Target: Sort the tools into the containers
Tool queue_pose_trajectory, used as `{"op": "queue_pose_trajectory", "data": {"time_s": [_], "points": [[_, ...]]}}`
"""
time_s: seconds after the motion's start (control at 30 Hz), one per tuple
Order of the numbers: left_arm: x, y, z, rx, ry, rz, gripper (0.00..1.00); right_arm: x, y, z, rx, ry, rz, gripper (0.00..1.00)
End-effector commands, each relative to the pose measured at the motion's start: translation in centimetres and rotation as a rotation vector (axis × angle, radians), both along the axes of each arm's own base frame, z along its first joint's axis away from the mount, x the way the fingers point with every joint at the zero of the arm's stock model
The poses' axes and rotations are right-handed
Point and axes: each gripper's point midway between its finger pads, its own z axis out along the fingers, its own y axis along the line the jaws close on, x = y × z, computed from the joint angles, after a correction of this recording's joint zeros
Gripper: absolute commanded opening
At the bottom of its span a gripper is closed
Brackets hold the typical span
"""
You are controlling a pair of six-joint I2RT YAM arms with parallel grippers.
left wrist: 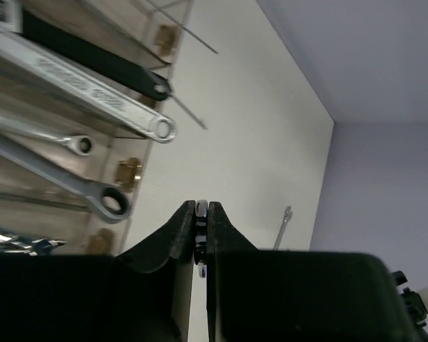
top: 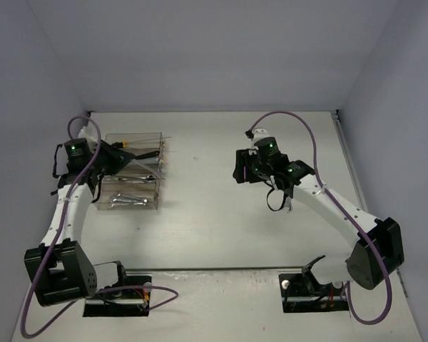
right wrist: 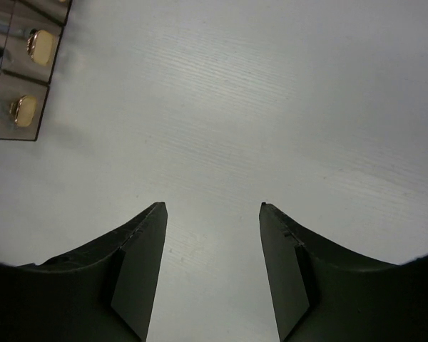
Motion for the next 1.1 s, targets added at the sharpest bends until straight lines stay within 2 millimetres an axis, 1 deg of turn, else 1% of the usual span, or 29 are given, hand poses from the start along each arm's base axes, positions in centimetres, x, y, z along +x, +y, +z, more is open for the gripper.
{"op": "queue_pose_trajectory", "data": {"time_s": [0.0, 0.07, 0.13, 0.2, 0.27, 0.4, 0.5, 0.57, 0.6, 0.7, 0.8, 0.83, 0.97, 1.07], "points": [[-1.3, 5.2, -1.7, 0.013, 0.054, 0.084, 0.00, 1.1, -2.0, 0.6, 0.032, -0.022, -0.095, 0.52], [-1.7, 6.6, -2.3, 0.015, 0.082, 0.107, 0.00, 1.2, -3.0, 0.0, 0.027, -0.013, -0.130, 0.53], [-2.1, 7.7, -3.0, 0.056, 0.099, 0.117, 0.00, 1.2, -4.1, -0.5, 0.028, 0.001, -0.171, 0.53], [-2.2, 8.4, -3.7, 0.080, 0.112, 0.137, 0.00, 1.2, -5.1, -1.3, 0.021, 0.017, -0.202, 0.54], [-1.9, 8.8, -4.7, 0.086, 0.119, 0.152, 0.00, 1.2, -5.7, -2.0, 0.010, 0.035, -0.217, 0.54], [-1.8, 8.9, -6.5, 0.070, 0.157, 0.158, 0.00, 1.0, -6.8, -3.5, -0.016, 0.072, -0.252, 0.55], [-2.3, 9.3, -7.8, 0.094, 0.202, 0.174, 0.00, 1.0, -7.9, -4.2, -0.041, 0.086, -0.294, 0.56], [-2.7, 9.5, -8.3, 0.106, 0.220, 0.187, 0.00, 1.1, -8.9, -4.7, -0.068, 0.090, -0.320, 0.56], [-2.9, 9.6, -8.4, 0.112, 0.227, 0.194, 0.02, 1.2, -9.6, -4.9, -0.086, 0.090, -0.342, 0.57], [-3.5, 9.9, -8.8, 0.137, 0.249, 0.213, 0.15, 1.5, -11.0, -5.2, -0.096, 0.097, -0.393, 0.59], [-3.8, 10.4, -8.6, 0.162, 0.267, 0.232, 0.25, 1.8, -12.5, -5.6, -0.108, 0.109, -0.453, 0.61], [-4.2, 10.5, -8.6, 0.169, 0.287, 0.239, 0.29, 1.9, -13.4, -5.9, -0.127, 0.118, -0.485, 0.62], [-5.1, 11.4, -8.1, 0.224, 0.320, 0.273, 0.38, 1.8, -15.9, -7.1, -0.192, 0.163, -0.575, 0.62], [-5.9, 11.3, -7.2, 0.239, 0.331, 0.281, 0.45, 1.7, -18.0, -8.0, -0.252, 0.189, -0.638, 0.62]]}}
